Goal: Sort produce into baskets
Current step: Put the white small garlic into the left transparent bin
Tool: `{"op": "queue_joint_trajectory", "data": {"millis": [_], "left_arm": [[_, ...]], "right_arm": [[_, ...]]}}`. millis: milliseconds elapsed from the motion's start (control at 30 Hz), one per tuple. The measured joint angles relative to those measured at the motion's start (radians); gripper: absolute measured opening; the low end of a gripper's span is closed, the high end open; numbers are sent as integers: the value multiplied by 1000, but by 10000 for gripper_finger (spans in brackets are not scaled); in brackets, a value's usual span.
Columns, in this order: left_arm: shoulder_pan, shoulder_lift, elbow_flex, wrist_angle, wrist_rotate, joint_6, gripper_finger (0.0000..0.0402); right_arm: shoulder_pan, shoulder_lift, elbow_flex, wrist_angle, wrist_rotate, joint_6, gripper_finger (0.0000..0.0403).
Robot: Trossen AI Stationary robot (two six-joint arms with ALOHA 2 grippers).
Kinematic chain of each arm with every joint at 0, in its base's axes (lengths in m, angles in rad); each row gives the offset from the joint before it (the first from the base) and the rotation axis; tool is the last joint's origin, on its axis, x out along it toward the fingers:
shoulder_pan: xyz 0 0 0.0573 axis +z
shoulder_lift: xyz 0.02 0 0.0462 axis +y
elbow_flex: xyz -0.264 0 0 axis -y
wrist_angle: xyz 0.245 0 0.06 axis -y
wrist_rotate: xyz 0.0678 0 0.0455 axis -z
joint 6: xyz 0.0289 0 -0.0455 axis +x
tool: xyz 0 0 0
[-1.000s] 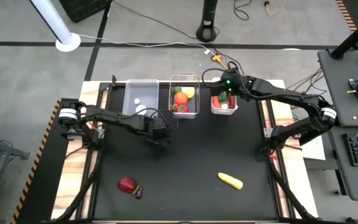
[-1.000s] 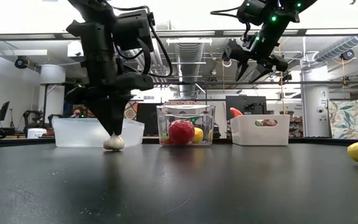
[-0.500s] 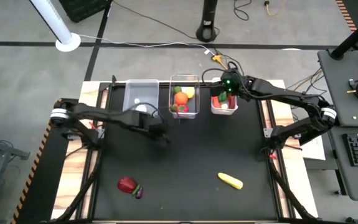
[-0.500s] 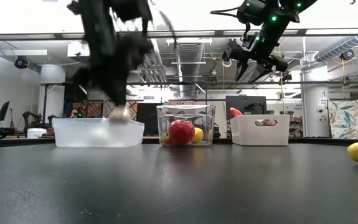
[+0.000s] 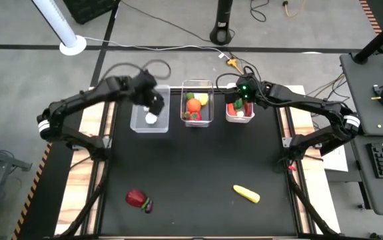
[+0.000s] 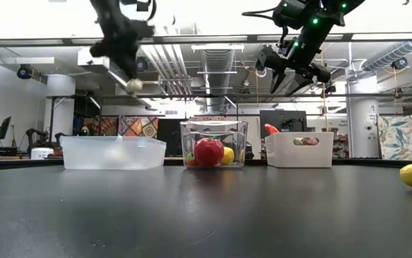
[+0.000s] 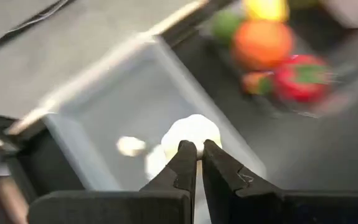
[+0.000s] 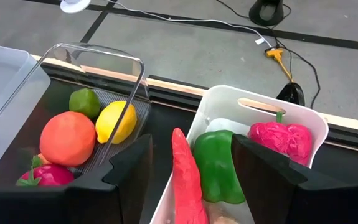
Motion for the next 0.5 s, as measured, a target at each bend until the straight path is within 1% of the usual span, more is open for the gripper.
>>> {"op": "queue_joint_trajectory", "data": {"millis": [133, 233, 300, 500], "left_arm": [[178, 40, -58, 72, 36, 144, 0], [277, 87, -115, 142, 118, 201, 0], [313, 117, -146, 184, 144, 229, 0], [360, 209, -182, 289, 142, 316, 0]], "right_arm": [[0, 0, 0, -1, -1, 8, 210], [0, 0, 0, -1, -1, 12, 210], [0, 0, 0, -2, -1, 12, 210], [0, 0, 0, -3, -1, 15, 210]]}}
